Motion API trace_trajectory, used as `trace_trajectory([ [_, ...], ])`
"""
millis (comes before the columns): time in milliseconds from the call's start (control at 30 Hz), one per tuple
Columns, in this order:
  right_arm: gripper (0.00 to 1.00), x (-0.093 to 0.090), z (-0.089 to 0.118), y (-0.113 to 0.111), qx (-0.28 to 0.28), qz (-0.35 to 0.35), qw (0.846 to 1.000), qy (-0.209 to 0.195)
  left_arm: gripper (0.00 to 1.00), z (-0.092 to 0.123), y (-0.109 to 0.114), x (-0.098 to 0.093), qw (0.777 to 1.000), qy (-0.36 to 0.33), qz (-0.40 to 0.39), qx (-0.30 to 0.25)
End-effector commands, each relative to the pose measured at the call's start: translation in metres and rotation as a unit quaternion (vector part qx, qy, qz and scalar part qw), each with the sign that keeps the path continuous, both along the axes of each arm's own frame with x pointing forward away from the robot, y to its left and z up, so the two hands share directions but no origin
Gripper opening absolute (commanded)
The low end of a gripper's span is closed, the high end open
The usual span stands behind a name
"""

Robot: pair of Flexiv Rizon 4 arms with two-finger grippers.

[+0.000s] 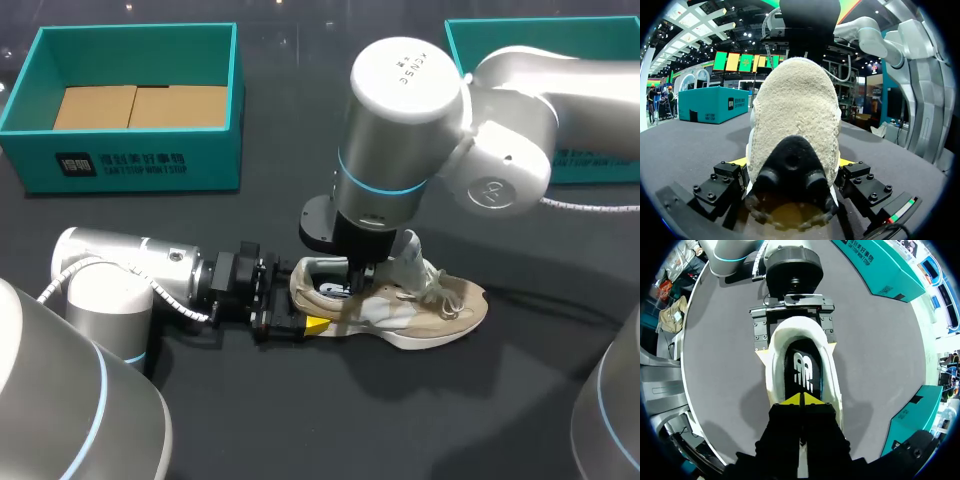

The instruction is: Take the shoe out of the shoebox, open the shoe tongue, remove and reinsert the insole, then place the shoe into the shoebox

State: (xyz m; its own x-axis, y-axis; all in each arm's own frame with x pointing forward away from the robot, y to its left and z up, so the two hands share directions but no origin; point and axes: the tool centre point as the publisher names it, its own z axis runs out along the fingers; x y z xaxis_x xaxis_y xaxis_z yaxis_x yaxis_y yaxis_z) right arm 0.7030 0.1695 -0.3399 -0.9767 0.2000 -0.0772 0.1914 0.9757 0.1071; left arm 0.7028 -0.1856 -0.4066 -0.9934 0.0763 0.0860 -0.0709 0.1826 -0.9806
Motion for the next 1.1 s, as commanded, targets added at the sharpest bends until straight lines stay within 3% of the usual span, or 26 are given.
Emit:
trace_trajectory([
  [33, 0.00, 0.009, -0.021, 0.001, 0.013, 0.005, 1.000, 0.003, 0.00, -0.001, 0.000, -0.001, 1.000, 0.000, 0.001, 0.000],
  [233, 0.00, 0.013, -0.041, 0.003, 0.009, 0.009, 1.000, 0.011, 0.00, -0.001, 0.000, -0.001, 1.000, 0.000, 0.001, 0.000],
  [367, 0.00, 0.009, -0.051, -0.012, 0.002, -0.007, 1.000, 0.011, 0.00, -0.001, 0.000, -0.001, 1.000, 0.000, 0.001, 0.000],
  [800, 0.00, -0.003, -0.043, -0.052, -0.020, -0.050, 0.998, -0.038, 0.00, -0.001, 0.000, -0.001, 1.000, 0.000, 0.001, 0.000],
  [833, 0.02, -0.003, -0.043, -0.053, -0.020, -0.050, 0.998, -0.038, 0.00, -0.001, 0.000, -0.001, 1.000, 0.000, 0.001, 0.000],
  [1000, 0.28, 0.000, -0.047, -0.058, -0.011, -0.045, 0.998, -0.045, 0.00, -0.001, 0.000, -0.001, 1.000, 0.000, 0.001, 0.000],
  [1100, 0.32, 0.003, -0.050, -0.060, -0.002, -0.037, 0.998, -0.052, 0.00, -0.001, 0.000, -0.001, 1.000, 0.000, 0.001, 0.000],
])
